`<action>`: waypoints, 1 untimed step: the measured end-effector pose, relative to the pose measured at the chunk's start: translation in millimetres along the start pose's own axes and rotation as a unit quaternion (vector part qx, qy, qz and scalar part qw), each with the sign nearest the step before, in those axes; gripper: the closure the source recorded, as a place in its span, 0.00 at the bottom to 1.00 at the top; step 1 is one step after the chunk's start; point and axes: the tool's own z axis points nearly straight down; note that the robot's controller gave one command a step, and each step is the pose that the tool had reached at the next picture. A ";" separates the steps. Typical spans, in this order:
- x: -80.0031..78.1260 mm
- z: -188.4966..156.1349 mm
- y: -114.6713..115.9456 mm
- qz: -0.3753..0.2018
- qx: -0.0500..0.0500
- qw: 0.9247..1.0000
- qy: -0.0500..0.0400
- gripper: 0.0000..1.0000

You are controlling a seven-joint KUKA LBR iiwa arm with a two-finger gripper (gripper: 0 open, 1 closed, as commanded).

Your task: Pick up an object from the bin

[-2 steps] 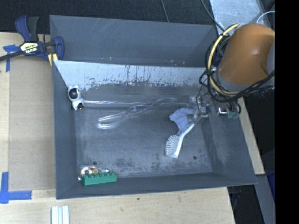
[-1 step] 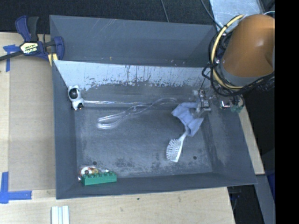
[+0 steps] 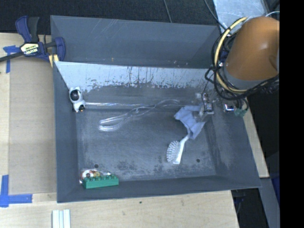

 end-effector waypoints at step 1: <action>27.2 -109.3 -36.4 -0.041 0.000 0.999 0.000 1.00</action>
Offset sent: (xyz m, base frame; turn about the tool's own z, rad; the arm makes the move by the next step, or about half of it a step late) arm -0.0100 -0.0298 -0.0631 0.0153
